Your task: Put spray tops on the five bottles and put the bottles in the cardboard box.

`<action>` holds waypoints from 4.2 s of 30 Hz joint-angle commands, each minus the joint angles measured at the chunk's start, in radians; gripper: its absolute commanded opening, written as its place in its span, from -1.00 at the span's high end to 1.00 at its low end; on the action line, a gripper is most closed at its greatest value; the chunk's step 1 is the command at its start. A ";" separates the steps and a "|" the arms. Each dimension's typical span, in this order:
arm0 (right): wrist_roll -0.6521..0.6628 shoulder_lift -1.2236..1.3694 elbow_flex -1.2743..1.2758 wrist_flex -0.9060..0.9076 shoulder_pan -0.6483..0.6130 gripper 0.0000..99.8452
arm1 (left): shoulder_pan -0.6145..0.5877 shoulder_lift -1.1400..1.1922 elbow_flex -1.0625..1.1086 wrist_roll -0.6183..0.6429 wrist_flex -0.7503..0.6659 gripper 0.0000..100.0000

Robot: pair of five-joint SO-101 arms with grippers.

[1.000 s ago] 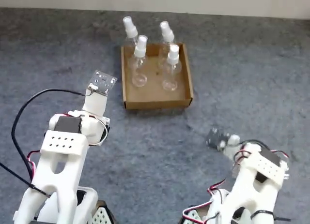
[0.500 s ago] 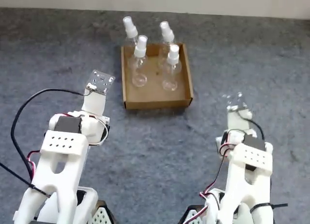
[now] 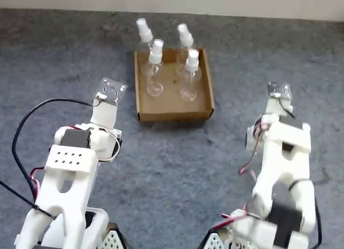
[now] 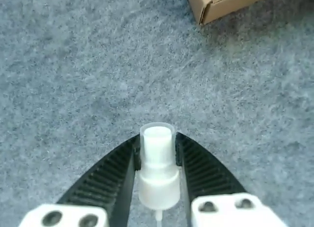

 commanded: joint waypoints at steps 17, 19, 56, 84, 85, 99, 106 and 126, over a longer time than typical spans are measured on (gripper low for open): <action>0.133 0.280 -0.417 0.260 0.047 0.38 | 0.018 -0.038 0.039 0.009 -0.064 0.99; 0.163 0.283 -0.410 0.257 0.053 0.38 | 0.018 -0.038 0.039 0.009 -0.064 0.99; 0.198 -0.048 -0.414 0.397 -0.070 0.99 | 0.015 -0.039 -0.096 0.015 -0.055 0.99; -0.043 -0.449 0.248 -0.323 -0.957 0.99 | 0.019 -0.041 -0.944 0.299 0.020 0.98; -0.043 -0.449 0.263 -0.325 -0.967 0.99 | 0.021 -0.041 -0.954 0.299 0.023 0.98; -0.147 -0.449 0.341 -0.627 -1.158 0.99 | 0.030 -0.699 -0.441 0.456 -0.198 0.99; -0.149 -0.449 0.426 -0.743 -1.182 0.99 | 0.030 -0.923 -0.102 0.463 -0.359 0.99; -0.149 -0.450 0.433 -0.743 -1.178 0.99 | 0.035 -0.941 0.159 0.534 -0.459 0.99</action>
